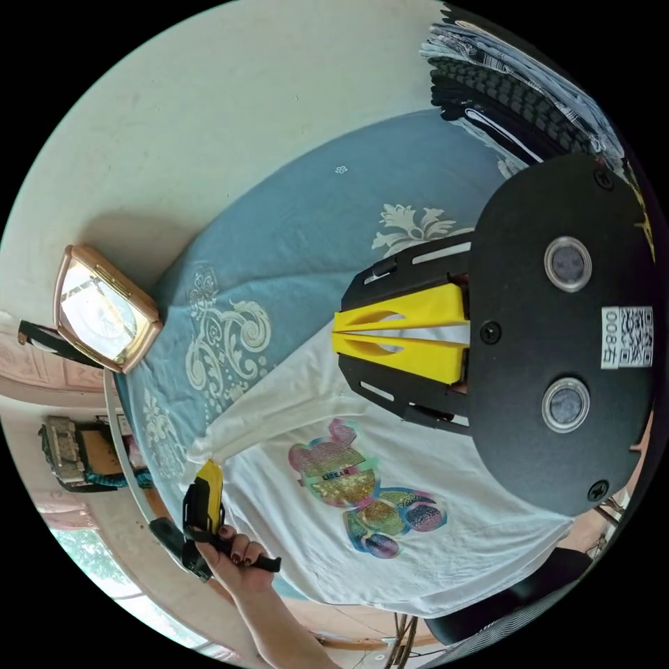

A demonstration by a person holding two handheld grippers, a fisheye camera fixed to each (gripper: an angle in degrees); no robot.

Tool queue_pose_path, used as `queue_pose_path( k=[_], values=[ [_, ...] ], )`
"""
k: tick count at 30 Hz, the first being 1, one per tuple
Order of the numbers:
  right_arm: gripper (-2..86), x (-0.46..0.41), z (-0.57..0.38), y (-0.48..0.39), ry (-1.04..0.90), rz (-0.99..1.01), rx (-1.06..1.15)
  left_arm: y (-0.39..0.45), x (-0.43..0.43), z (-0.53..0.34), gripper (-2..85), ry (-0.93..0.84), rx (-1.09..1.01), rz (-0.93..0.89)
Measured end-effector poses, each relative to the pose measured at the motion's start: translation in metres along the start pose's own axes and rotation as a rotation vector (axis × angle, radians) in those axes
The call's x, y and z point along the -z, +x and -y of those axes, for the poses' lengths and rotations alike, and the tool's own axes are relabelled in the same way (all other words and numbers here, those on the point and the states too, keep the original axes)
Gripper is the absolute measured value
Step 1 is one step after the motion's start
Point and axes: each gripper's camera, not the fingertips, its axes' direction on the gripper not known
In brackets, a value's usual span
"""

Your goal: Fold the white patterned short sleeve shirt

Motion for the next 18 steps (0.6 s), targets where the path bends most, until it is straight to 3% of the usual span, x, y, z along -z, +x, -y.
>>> queue_pose_path(
  k=[4, 8, 18],
  values=[
    [4.4, 0.005, 0.014, 0.010, -0.008, 0.064, 0.059, 0.008, -0.005, 0.023, 2.1, 0.004, -0.023, 0.003],
    [7.0, 0.001, 0.006, -0.001, -0.037, -0.005, 0.179, 0.005, -0.009, 0.032, 2.0, 0.002, -0.009, -0.031],
    [2.0, -0.023, 0.008, 0.017, -0.108, -0.015, 0.259, 0.000, -0.009, 0.043, 2.0, 0.002, 0.011, -0.052]
  ],
)
